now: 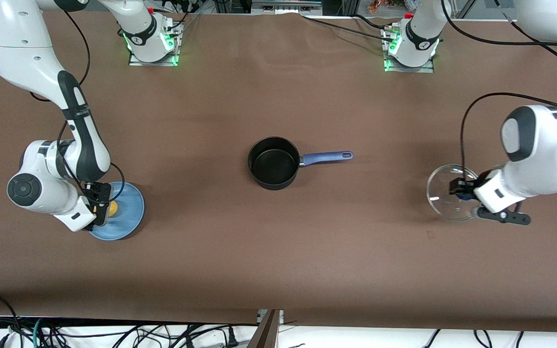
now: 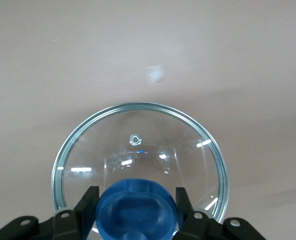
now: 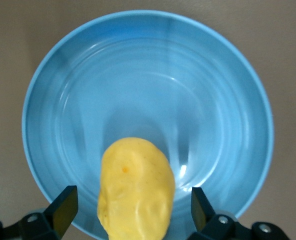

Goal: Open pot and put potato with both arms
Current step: 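Lift the lid aside with the left gripper while the right gripper grasps the potato, then lower the lid onto the table with the left gripper while the right lifts the potato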

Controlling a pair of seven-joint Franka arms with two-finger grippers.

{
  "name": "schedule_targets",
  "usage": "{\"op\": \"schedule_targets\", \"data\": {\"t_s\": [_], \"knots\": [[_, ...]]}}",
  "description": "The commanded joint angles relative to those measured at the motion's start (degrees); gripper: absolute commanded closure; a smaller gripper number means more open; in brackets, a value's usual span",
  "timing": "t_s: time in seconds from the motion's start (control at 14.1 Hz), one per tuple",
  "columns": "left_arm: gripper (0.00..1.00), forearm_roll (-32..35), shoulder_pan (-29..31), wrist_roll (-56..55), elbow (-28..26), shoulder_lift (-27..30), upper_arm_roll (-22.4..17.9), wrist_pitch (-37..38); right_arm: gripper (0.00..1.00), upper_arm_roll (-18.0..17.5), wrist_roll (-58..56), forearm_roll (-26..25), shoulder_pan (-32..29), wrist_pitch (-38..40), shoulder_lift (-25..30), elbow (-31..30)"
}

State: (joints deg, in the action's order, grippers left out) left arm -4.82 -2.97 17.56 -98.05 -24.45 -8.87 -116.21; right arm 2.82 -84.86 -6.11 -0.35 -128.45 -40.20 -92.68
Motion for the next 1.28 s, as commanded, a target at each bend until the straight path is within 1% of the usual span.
{"op": "schedule_targets", "data": {"t_s": [0.0, 0.07, 0.14, 0.21, 0.35, 0.43, 0.5, 0.57, 0.64, 0.71, 0.78, 0.85, 0.99, 1.06, 1.2], "knots": [[0.45, -1.51, 1.82, 6.33, -8.62, 1.6, -0.88, -9.26, 0.19, -0.62, -1.54, 0.92, -0.97, -1.1, 0.65, -1.02], [0.45, -1.51, 2.26, 6.69, -10.91, 1.33, -0.97, -12.6, 0.5, -0.62, -1.45, 1.01, -0.97, -1.27, 0.56, -1.02], [0.45, -1.51, 2.62, 6.78, -12.84, 1.16, -0.97, -15.51, 0.71, -0.54, -1.36, 1.54, -1.05, -1.19, 0.04, -1.02], [0.45, -1.51, 3.06, 6.87, -14.26, 0.9, -0.97, -17.54, 0.81, -0.54, -1.28, 1.98, -1.4, -1.01, -0.05, -0.93], [0.44, -1.51, 3.59, 6.96, -15.06, -0.07, -0.88, -19.75, 0.84, -0.89, -0.23, 2.33, -0.97, 0.3, 0.73, -0.06], [0.44, -1.51, 4.02, 6.96, -15.06, -0.77, -0.88, -20.45, 0.84, -0.98, 1.61, 3.2, -0.88, 2.05, 2.22, 0.56], [0.44, -1.59, 4.29, 6.96, -15.06, -1.39, -0.88, -21.24, 0.84, -1.06, 4.15, 4.52, -0.53, 5.28, 3.71, 0.83], [0.41, -1.68, 4.55, 6.87, -15.06, -2.35, -0.88, -21.86, 0.84, -1.06, 7.31, 5.75, 0.0, 8.36, 5.12, 1.35], [0.27, -2.73, 4.64, 6.87, -15.06, -2.71, -0.88, -22.21, 0.84, -1.41, 10.91, 6.19, 0.7, 11.09, 6.44, 1.88], [0.1, -3.69, 4.64, 6.7, -14.97, -2.54, -0.97, -22.04, 0.84, -2.37, 15.47, 6.29, 1.31, 13.47, 7.84, 2.41], [0.06, -3.79, 4.64, 5.91, -14.36, -2.01, -0.88, -21.08, 0.84, -3.69, 20.91, 6.37, 2.02, 15.4, 9.16, 3.02], [0.02, -3.88, 4.73, 5.64, -14.01, -1.14, -0.88, -19.24, 0.84, -5.27, 26.18, 6.29, 2.72, 17.34, 9.78, 3.72], [0.02, -3.88, 4.64, 3.2, -11.82, 1.32, -0.44, -13.37, 0.84, -8.43, 38.12, 6.64, 4.56, 21.47, 9.79, 6.09], [0.02, -3.45, 4.56, 1.0, -9.98, 3.16, -0.27, -8.73, 0.84, -10.53, 44.54, 7.33, 5.44, 22.53, 9.7, 6.97], [0.02, -2.83, 4.55, -4.18, -5.24, 6.15, 1.66, 1.82, 0.84, -14.41, 58.77, 8.57, 8.6, 22.72, 9.61, 7.33]]}}
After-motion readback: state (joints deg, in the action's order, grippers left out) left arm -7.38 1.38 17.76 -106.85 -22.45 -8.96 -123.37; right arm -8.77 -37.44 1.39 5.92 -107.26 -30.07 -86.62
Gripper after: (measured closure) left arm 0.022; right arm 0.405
